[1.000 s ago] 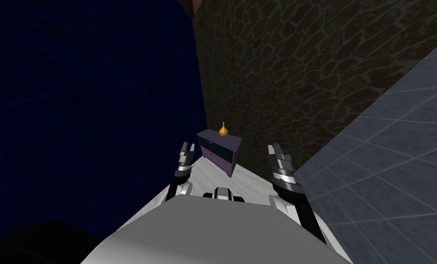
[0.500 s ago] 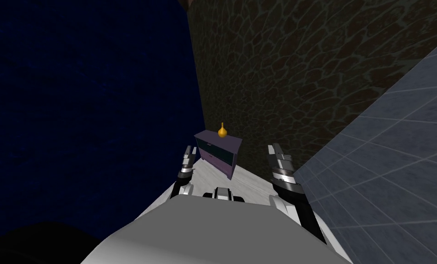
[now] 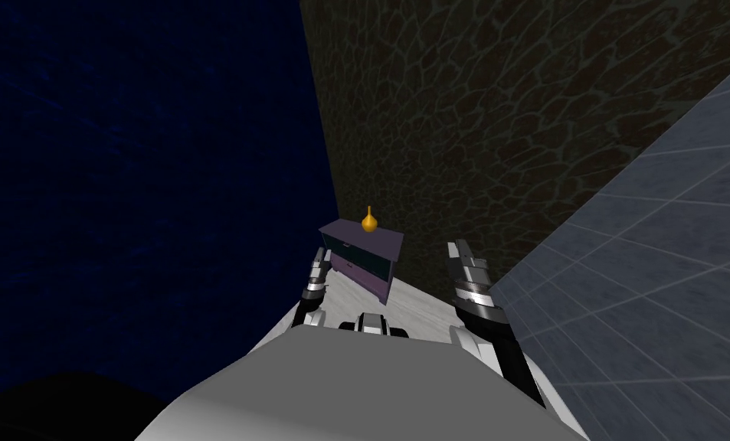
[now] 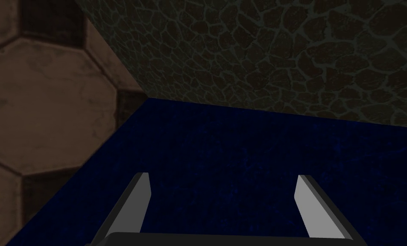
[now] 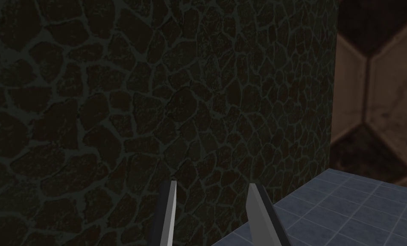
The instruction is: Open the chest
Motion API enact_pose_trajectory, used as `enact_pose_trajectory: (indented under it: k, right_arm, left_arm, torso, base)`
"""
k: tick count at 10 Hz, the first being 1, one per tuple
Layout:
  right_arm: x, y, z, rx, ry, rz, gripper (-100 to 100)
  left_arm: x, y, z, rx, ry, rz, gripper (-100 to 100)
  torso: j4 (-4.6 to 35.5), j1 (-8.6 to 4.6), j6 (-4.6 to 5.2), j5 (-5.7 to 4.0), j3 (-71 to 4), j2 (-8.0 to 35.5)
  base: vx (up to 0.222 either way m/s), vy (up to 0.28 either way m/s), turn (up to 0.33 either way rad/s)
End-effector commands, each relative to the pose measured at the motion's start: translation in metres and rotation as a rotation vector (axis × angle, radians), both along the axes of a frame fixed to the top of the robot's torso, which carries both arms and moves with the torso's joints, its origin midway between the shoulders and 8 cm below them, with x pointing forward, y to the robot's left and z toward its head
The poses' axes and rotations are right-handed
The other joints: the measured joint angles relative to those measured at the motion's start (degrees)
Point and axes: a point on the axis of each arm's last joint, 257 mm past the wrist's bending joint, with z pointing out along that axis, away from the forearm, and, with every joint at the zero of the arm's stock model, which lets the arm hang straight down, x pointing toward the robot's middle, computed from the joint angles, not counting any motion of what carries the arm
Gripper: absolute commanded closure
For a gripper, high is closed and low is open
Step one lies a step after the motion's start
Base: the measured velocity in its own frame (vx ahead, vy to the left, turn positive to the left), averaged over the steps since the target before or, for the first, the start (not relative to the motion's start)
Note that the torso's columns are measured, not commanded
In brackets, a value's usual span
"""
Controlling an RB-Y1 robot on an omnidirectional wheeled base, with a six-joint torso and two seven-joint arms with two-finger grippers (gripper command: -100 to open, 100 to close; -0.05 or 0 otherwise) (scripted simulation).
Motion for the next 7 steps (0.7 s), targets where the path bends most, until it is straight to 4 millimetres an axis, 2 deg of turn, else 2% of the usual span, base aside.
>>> enact_pose_trajectory:
  k: [1, 7]
  right_arm:
    - [0.000, 0.000, 0.000, 0.000, 0.000, 0.000, 0]
    - [0.000, 0.000, 0.000, 0.000, 0.000, 0.000, 0]
  left_arm:
    - [0.003, -0.001, -0.021, 0.010, 0.025, 0.003, -100]
    - [0.009, -0.006, -0.073, 0.034, 0.096, 0.006, -100]
  torso:
    - [0.01, -0.02, -0.04, 0.00, 0.03, 0.07]
    - [-0.03, 0.08, -0.02, 0.02, -0.08, -0.12]
  base:
    - [0.068, 0.049, -0.057]
    - [0.097, 0.064, -0.104]
